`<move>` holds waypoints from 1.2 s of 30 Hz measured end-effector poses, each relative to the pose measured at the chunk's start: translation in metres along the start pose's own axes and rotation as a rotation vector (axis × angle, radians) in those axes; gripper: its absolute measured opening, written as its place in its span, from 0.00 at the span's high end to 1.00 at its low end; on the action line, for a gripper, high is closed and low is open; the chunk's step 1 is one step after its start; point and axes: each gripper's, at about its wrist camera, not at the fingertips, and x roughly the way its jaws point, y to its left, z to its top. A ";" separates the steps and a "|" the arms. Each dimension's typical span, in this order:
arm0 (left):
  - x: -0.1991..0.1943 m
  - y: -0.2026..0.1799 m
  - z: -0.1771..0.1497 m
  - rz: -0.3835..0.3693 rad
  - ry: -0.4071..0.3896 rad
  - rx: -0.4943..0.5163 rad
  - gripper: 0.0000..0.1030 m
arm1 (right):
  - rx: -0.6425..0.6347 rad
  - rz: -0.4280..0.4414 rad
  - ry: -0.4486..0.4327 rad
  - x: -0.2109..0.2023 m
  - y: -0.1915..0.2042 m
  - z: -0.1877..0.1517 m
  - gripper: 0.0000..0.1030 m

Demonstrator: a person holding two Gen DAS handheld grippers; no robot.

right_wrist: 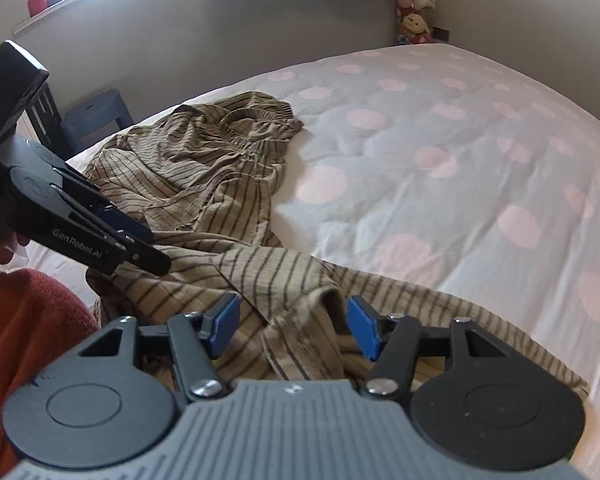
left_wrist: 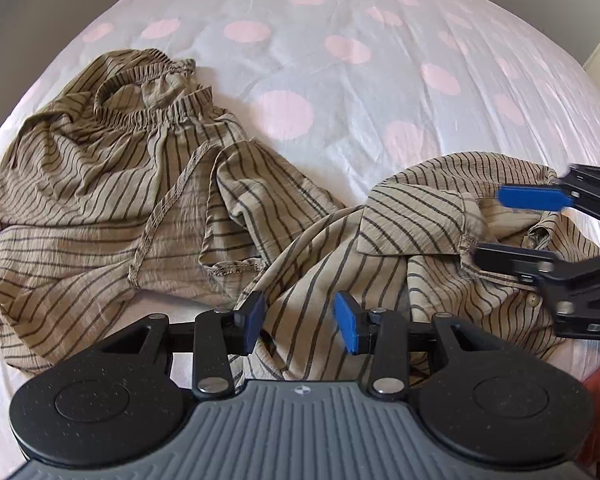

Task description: Fold clothes

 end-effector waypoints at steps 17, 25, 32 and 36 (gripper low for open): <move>-0.005 0.000 -0.008 -0.048 -0.024 0.012 0.59 | 0.157 0.016 -0.030 -0.016 -0.033 -0.006 0.36; -0.011 -0.002 -0.006 -0.027 -0.022 -0.003 0.59 | 0.044 -0.016 0.038 0.033 0.013 -0.003 0.35; -0.009 -0.004 -0.006 -0.032 -0.014 0.010 0.59 | 0.212 -0.074 -0.020 0.006 -0.024 -0.020 0.94; -0.008 -0.007 -0.005 -0.033 -0.012 0.027 0.59 | 0.364 -0.066 -0.079 -0.023 -0.052 -0.031 0.94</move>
